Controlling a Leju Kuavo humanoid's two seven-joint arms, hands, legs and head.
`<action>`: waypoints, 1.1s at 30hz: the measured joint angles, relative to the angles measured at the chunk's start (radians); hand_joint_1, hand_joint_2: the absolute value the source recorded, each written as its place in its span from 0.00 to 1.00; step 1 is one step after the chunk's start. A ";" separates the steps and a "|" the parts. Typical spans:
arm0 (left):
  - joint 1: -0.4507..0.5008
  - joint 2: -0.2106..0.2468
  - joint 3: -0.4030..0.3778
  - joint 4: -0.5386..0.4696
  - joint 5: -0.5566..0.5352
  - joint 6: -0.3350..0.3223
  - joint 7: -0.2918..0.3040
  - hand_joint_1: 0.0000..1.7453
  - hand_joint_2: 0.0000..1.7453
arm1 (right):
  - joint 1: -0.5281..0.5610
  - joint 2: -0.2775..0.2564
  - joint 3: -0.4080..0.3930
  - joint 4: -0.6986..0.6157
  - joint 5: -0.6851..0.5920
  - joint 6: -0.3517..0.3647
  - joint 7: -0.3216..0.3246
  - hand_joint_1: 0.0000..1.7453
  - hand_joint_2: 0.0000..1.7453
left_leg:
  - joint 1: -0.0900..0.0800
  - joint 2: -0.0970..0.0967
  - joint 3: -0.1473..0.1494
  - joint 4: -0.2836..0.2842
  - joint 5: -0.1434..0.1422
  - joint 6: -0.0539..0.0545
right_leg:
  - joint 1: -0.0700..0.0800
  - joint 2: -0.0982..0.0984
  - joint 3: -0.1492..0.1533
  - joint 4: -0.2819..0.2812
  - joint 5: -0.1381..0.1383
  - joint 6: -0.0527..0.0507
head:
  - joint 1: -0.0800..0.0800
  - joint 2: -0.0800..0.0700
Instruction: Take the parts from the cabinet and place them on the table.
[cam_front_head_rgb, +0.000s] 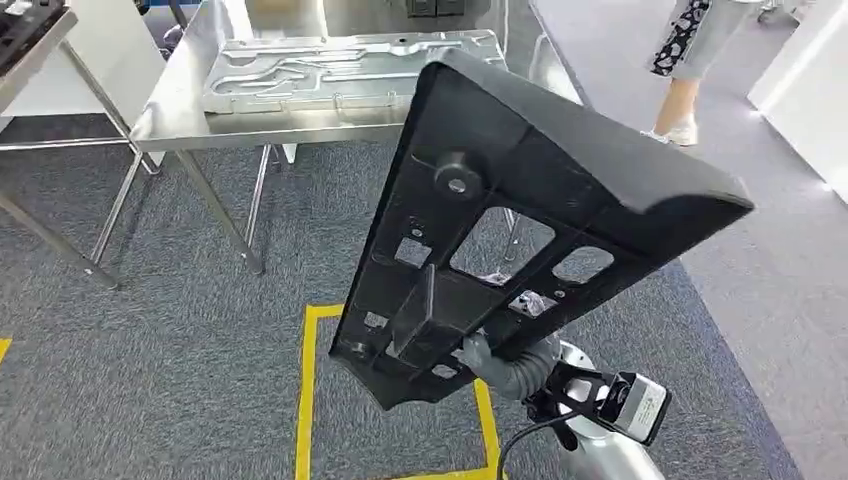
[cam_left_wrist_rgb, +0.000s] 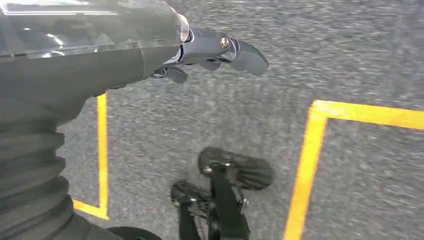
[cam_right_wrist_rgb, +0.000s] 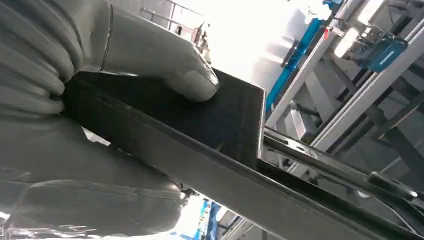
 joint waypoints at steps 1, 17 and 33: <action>-0.001 0.000 0.000 0.000 0.000 -0.001 0.000 0.00 1.00 | 0.000 0.000 0.000 -0.002 0.001 0.002 0.000 1.00 1.00 | -0.001 0.001 0.015 -0.032 -0.006 0.008 | -0.002 0.004 0.000 0.001 -0.003 0.008 | 0.000 0.000; -0.005 0.001 0.000 0.000 -0.007 0.002 0.005 0.00 1.00 | 0.023 0.000 -0.022 -0.017 0.019 -0.012 0.000 1.00 1.00 | 0.004 -0.008 0.202 -0.074 -0.154 0.009 | -0.008 -0.014 -0.228 0.043 0.185 0.027 | 0.000 0.000; -0.003 0.003 0.000 0.000 0.004 0.002 0.000 0.00 1.00 | 0.026 0.001 -0.025 -0.027 0.021 -0.011 0.000 1.00 1.00 | -0.001 -0.008 0.072 -0.045 -0.070 0.015 | -0.001 0.000 -0.129 0.024 0.106 0.012 | 0.000 0.000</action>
